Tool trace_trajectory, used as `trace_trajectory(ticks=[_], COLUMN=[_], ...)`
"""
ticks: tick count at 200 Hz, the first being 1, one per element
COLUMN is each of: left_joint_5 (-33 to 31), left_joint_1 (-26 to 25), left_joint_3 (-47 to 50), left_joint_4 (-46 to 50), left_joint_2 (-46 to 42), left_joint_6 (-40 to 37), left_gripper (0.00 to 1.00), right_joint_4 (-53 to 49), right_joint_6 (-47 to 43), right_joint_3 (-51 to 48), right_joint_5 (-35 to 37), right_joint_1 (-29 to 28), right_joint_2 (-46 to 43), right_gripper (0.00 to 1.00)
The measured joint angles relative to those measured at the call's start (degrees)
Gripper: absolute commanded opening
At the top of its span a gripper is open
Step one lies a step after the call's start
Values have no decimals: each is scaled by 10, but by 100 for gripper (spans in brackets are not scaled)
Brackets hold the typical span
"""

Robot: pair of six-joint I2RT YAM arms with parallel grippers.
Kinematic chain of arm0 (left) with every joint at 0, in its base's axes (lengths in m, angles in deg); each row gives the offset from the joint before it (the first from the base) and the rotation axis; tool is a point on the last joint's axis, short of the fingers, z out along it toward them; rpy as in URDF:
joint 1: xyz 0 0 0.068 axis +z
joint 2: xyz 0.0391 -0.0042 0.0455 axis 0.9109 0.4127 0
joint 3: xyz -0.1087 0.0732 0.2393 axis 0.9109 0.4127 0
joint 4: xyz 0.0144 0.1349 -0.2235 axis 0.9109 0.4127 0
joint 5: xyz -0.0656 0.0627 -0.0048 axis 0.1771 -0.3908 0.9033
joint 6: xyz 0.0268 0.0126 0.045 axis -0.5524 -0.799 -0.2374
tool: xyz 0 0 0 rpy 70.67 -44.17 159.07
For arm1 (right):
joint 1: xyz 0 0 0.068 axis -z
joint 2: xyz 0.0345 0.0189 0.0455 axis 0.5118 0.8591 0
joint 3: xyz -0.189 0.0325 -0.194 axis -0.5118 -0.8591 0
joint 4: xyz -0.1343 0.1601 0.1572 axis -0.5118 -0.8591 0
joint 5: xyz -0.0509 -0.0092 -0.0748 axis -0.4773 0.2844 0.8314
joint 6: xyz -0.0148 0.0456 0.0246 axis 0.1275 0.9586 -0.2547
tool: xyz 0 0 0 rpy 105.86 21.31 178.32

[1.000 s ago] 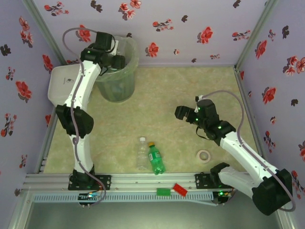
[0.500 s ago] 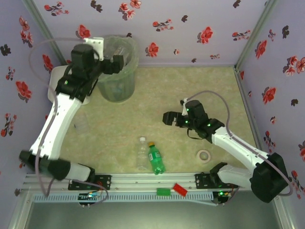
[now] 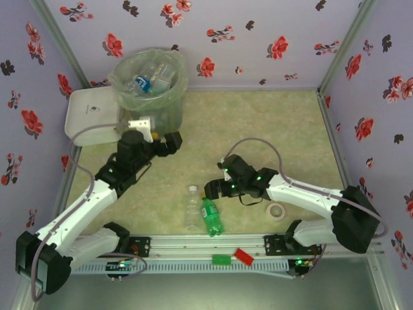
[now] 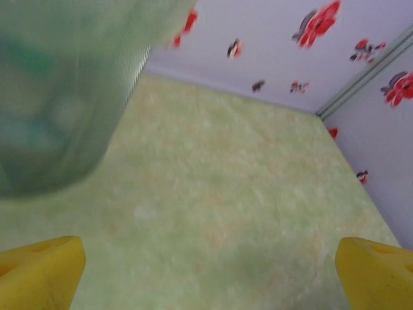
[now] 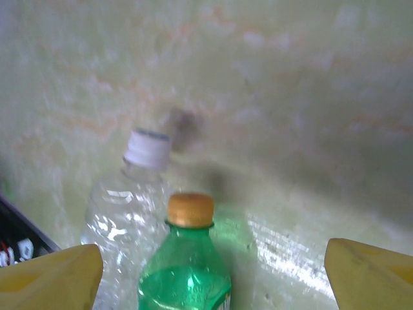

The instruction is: Put the plastic bottles in the bin

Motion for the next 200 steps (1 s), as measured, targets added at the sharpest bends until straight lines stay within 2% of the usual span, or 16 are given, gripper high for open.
trace_trajectory(ticks=[63,105,132,154,181,200], left_joint_5=[-19,-33,-40,-42,-45,-45], left_joint_1=[-50,-53,-53,-53,-53,-58], left_joint_3=[154,160,149,139,126,123], left_joint_4=[-111,-137,-137,-137,-136,-137], left_joint_2=[2,14,15,18,34,43], left_joint_6=[122,139,138,134,129,127], left_gripper=[100,100,100,100,100,100], right_joint_4=[-27,-24,-29,-29,-24,-21], right_joint_6=[48,69,73,83,99,105], right_joint_3=[0,0,1,1,1,1], right_joint_5=[4,7,33,51,59,63], right_joint_1=[-81,-91,-91,-91,-91,-86], right_joint_2=[34,62,76,92,106,106], right_gripper=[87,84,83,75,61,58])
